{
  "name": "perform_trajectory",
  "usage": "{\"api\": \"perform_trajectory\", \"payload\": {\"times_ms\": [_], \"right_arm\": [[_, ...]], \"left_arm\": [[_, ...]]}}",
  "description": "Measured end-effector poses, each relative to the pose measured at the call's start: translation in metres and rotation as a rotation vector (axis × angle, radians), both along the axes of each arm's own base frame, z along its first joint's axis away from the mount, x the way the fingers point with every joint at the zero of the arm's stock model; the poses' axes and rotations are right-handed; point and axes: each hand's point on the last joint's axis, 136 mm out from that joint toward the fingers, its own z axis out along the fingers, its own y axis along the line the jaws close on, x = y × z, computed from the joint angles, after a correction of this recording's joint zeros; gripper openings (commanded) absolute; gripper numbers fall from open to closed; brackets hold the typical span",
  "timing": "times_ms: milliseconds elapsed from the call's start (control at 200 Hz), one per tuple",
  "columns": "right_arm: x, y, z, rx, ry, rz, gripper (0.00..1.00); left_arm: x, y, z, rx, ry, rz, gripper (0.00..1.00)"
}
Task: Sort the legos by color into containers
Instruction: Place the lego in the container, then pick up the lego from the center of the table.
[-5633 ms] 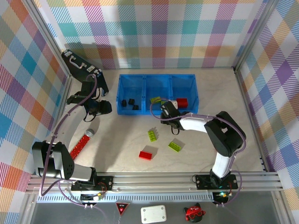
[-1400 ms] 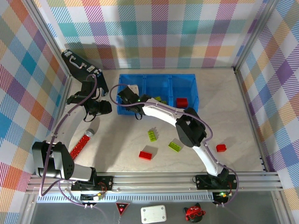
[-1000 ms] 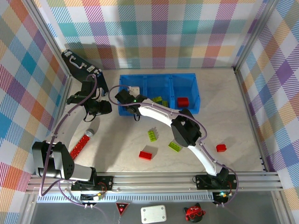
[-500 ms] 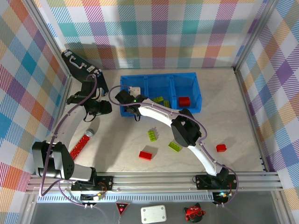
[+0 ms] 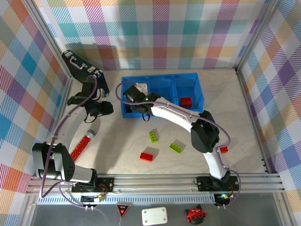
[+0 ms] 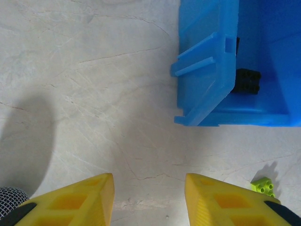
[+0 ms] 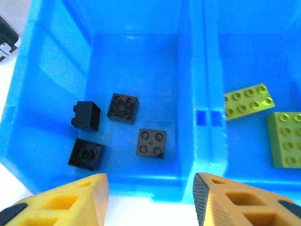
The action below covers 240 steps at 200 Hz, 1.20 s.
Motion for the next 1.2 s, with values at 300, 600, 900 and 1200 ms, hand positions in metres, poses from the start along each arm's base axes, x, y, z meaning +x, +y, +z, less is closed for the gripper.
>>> {"api": "perform_trajectory", "payload": {"times_ms": [300,600,900,1200], "right_arm": [[-0.031,-0.039,-0.006,-0.022,0.083,0.063,0.51],[-0.063,-0.064,-0.020,-0.030,0.213,0.142,0.54],[-0.099,-0.068,-0.053,-0.041,0.392,0.207,0.55],[-0.127,-0.058,-0.098,-0.093,0.519,0.231,0.55]], "left_arm": [[-0.016,-0.043,-0.003,-0.014,0.040,-0.058,0.44],[-0.040,-0.088,-0.010,-0.007,0.071,-0.099,0.46],[-0.069,-0.081,-0.050,0.015,0.155,-0.044,0.48],[-0.076,-0.077,-0.065,0.004,0.146,-0.027,0.48]]}}
